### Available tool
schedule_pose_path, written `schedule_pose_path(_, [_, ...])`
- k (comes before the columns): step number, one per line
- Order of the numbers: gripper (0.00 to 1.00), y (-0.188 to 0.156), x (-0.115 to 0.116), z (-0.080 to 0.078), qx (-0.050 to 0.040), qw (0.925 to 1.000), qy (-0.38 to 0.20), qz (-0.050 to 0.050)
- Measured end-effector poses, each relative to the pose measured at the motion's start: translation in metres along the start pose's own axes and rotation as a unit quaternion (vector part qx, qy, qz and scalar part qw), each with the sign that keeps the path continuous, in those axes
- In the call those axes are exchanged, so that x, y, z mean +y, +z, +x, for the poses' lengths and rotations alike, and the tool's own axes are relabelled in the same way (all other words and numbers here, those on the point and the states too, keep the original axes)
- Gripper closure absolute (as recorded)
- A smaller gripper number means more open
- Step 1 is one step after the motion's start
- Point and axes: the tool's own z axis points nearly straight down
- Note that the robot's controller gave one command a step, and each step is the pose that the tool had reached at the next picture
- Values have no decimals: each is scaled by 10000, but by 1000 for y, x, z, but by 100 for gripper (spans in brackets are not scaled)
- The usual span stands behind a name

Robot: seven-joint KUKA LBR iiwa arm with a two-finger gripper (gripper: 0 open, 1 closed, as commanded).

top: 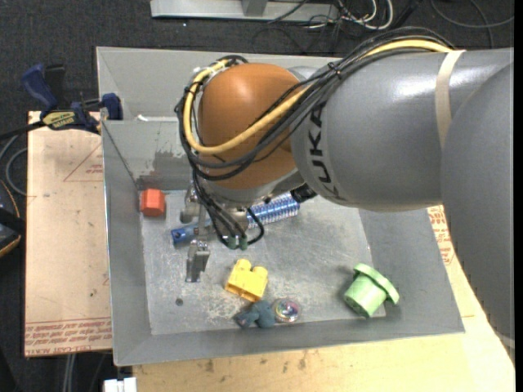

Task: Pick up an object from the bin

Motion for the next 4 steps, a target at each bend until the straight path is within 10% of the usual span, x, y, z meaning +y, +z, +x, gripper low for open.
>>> schedule_pose_path(1, [0,140,-58,6,-82,9879,-1549,-23])
schedule_pose_path(2, [0,76,-122,39,-51,9601,-2795,15])
schedule_pose_path(3, [0,128,-157,14,-88,9218,-3875,20])
schedule_pose_path(4, [0,18,-40,6,-87,8774,-4796,2])
